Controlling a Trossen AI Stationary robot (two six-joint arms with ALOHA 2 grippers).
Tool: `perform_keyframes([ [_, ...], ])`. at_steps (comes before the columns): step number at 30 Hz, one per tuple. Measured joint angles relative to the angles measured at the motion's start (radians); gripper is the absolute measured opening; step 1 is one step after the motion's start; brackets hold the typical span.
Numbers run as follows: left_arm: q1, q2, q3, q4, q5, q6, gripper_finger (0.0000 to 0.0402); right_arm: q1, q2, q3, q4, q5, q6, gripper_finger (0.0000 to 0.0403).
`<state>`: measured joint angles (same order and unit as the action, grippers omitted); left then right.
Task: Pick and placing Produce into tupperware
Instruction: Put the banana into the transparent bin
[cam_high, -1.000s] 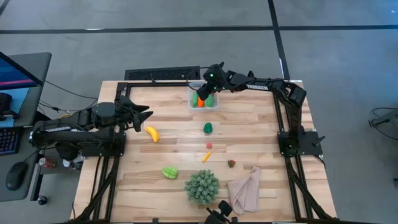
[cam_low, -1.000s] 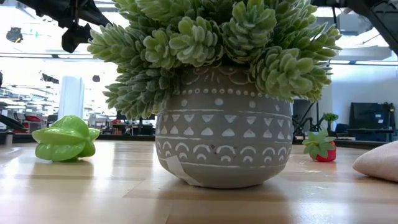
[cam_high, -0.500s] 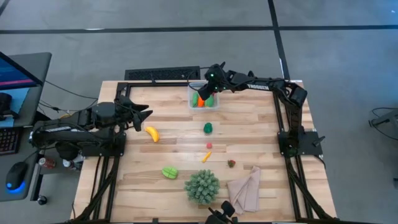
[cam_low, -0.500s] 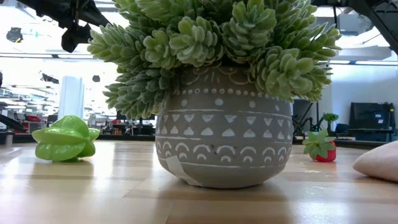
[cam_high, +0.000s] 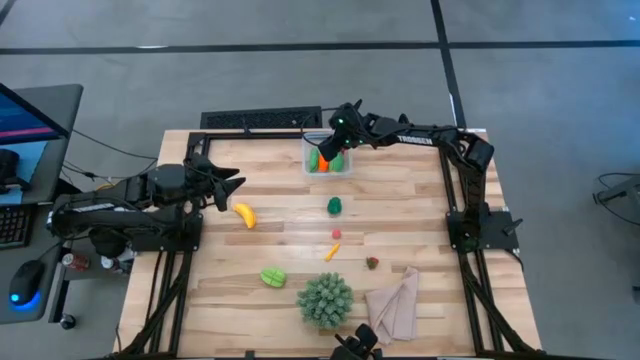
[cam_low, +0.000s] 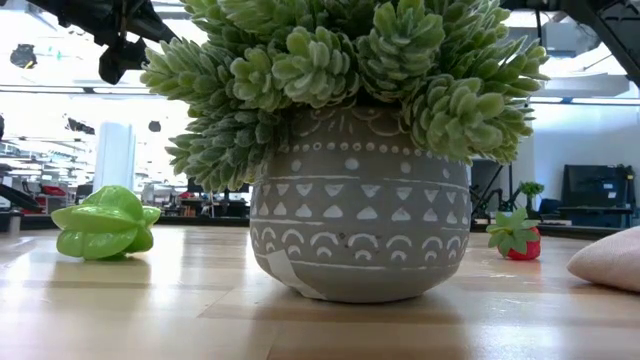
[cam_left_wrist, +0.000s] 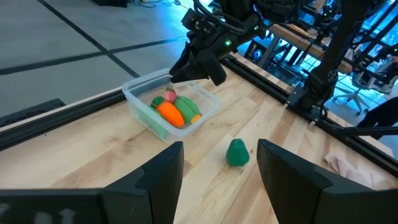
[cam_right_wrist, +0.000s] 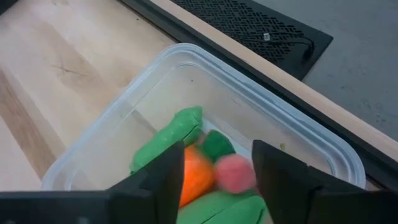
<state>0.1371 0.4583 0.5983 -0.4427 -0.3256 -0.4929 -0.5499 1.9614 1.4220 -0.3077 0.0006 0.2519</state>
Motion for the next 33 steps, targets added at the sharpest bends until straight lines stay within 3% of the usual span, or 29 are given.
perform_keyframes([
  [8, 0.000, 0.000, 0.000, -0.011, 0.000, 0.010, 0.0195, 0.002, -0.010, -0.002, -0.010, -0.056, 0.002, 0.0232],
  [12, 0.000, 0.000, 0.000, -0.061, -0.001, 0.012, 0.0195, 0.021, -0.056, -0.002, -0.016, -0.104, -0.047, 0.0231],
  [24, 0.000, 0.019, 0.001, -0.348, -0.024, 0.094, 0.0195, 0.162, -0.320, -0.001, -0.188, -0.108, -0.257, 0.0221],
  [33, 0.000, 0.164, 0.001, -0.297, 0.072, 0.115, 0.0195, 0.328, -0.485, 0.000, -0.268, -0.107, -0.253, 0.0221],
])
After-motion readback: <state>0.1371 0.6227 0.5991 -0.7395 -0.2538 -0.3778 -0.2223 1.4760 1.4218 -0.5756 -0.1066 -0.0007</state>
